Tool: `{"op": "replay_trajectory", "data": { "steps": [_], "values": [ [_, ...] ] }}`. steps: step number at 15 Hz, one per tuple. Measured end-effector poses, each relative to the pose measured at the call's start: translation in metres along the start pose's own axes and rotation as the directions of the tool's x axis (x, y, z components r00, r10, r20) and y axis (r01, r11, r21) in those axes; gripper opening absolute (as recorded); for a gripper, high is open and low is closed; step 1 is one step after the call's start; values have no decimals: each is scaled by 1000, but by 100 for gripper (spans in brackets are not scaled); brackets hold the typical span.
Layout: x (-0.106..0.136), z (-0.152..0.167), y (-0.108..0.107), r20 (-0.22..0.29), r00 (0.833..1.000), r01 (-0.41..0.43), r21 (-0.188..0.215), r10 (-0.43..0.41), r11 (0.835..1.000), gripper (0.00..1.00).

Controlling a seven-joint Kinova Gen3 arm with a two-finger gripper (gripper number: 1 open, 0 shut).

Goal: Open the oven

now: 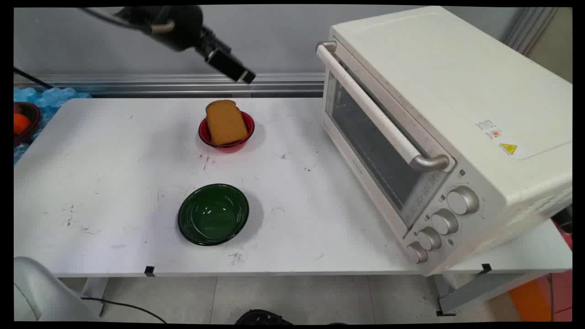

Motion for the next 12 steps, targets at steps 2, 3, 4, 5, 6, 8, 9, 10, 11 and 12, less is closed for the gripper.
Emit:
{"op": "replay_trajectory", "data": {
  "steps": [2,3,4,5,6,8,9,10,11,12],
  "values": [
    [18,-1,2,-17,1000,-9,-7,9,1000,100],
    [26,0,3,-23,1000,-16,-12,16,1000,100],
    [36,1,4,-30,999,-30,-19,30,999,100],
    [44,2,5,-35,998,-44,-26,43,999,100],
    [52,4,7,-39,998,-58,-33,57,998,100],
    [71,9,11,-50,995,-94,-57,91,994,100],
    [78,11,13,-55,993,-110,-70,106,992,100],
    [87,14,16,-60,991,-127,-85,122,988,100],
    [96,17,19,-65,988,-147,-104,141,984,100],
    [102,20,21,-68,986,-158,-115,151,981,100]
  ]
}}
